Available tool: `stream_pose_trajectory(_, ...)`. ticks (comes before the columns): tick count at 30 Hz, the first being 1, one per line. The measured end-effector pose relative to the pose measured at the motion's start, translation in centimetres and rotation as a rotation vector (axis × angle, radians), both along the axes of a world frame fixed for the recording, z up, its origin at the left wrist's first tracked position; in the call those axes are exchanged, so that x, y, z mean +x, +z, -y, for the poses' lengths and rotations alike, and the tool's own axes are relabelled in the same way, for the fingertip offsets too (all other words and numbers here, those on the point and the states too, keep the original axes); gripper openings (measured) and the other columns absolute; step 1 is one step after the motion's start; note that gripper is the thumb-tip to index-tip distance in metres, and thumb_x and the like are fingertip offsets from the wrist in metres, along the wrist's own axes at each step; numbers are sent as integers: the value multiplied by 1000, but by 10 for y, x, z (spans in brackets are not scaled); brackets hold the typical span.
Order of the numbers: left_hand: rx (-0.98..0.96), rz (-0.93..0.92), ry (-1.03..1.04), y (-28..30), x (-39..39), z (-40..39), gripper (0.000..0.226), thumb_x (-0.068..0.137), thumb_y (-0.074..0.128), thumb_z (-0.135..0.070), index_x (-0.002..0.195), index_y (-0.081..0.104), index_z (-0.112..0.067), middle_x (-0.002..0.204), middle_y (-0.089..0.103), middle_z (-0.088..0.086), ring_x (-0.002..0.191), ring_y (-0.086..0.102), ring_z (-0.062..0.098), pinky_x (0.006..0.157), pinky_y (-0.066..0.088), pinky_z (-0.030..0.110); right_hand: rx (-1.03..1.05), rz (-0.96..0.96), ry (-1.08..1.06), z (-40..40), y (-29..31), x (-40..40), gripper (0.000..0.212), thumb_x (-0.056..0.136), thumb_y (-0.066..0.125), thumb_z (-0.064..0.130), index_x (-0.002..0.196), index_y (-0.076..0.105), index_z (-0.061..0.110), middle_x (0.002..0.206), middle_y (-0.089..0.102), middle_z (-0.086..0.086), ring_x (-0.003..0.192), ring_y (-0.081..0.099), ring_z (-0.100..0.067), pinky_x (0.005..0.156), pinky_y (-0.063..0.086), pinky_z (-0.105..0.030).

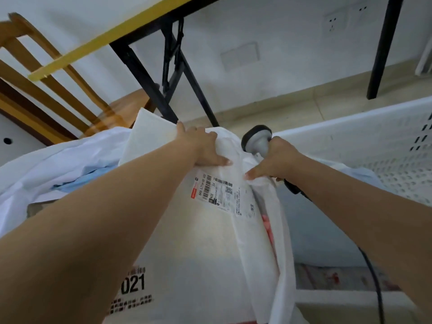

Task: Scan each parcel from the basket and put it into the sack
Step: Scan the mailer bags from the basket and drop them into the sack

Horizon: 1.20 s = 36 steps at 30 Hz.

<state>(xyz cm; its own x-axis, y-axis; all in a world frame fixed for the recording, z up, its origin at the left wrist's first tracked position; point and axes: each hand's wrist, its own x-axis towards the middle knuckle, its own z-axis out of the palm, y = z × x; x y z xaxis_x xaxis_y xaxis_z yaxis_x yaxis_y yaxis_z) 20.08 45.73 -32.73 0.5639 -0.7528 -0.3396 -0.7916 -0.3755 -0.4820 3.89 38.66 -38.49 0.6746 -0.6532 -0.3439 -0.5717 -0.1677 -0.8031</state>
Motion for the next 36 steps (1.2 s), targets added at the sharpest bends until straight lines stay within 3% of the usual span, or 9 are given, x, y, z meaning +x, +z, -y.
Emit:
stream_pose_trajectory(2, 13, -18, -5, 1, 4, -2, 104, 66, 47, -91, 148, 34, -29, 150, 41, 11, 140, 32, 34, 116, 7, 57, 21, -42, 19, 0, -4, 8, 74, 65, 90, 24, 120, 45, 3, 91, 52, -6, 72, 58, -19, 47, 43, -25)
stream_pose_trajectory(7, -12, -50, -114, 21, 9, -20, 107, 57, 48, -94, 149, 24, -44, 148, 41, 8, 137, 32, 35, 118, 11, 53, -74, -51, -127, 1, -26, 16, 29, 79, 69, 7, 74, 41, 10, 74, 48, -4, 61, 51, -17, 48, 38, -24)
stream_pose_trajectory(12, 28, -77, -110, 40, 1, -33, 94, 58, 55, -90, 139, 45, -43, 137, 51, -1, 128, 43, 28, 111, 26, 44, 81, 298, -530, -4, -19, 23, 27, 85, 64, 8, 109, 54, 4, 98, 51, -6, 90, 54, -21, 72, 42, -28)
stream_pose_trajectory(16, 70, -144, -10, 27, 2, -45, 80, 70, 65, -75, 139, 50, -38, 142, 49, -5, 130, 44, 23, 107, 36, 41, 175, 463, -570, -12, 1, 21, 22, 84, 63, 4, 104, 53, 5, 97, 53, -7, 89, 57, -23, 73, 46, -32)
stream_pose_trajectory(22, -13, 240, -22, 11, 26, -42, 77, 85, 52, -70, 151, 31, -35, 151, 36, 14, 139, 30, 39, 116, 19, 50, 191, 531, -510, -5, 31, 0, 27, 83, 68, 10, 101, 48, 12, 89, 53, -1, 82, 57, -17, 72, 50, -33)
stream_pose_trajectory(25, -50, 137, 12, -7, 33, -51, 72, 94, 39, -64, 155, 18, -32, 159, 22, 15, 146, 16, 38, 119, 7, 54, 233, 487, -458, -8, 27, -10, 39, 79, 80, 22, 104, 54, 6, 91, 61, -6, 80, 63, -21, 63, 52, -33)
stream_pose_trajectory(28, -34, 10, 6, -16, 22, -50, 68, 97, 28, -63, 155, 17, -30, 163, 13, 10, 150, 9, 32, 119, 2, 53, 268, 486, -450, -8, 28, -24, 48, 71, 87, 35, 96, 60, 4, 76, 65, -9, 59, 63, -19, 55, 52, -30)
stream_pose_trajectory(32, -136, -76, 17, 0, -9, -40, 57, 99, 37, -55, 148, 37, -25, 155, 35, 5, 143, 30, 28, 117, 19, 47, 305, 478, -521, -6, 27, -50, 43, 73, 86, 34, 93, 63, 4, 82, 73, -8, 50, 55, -14, 53, 49, -27)
stream_pose_trajectory(36, -538, -102, -55, 27, -46, -35, 32, 99, 47, -37, 123, 62, -21, 124, 62, 5, 109, 59, 28, 89, 51, 41, 340, 483, -559, -2, 30, -93, 33, 80, 80, 22, 98, 63, 0, 89, 73, -14, 49, 54, -14, 53, 49, -28)
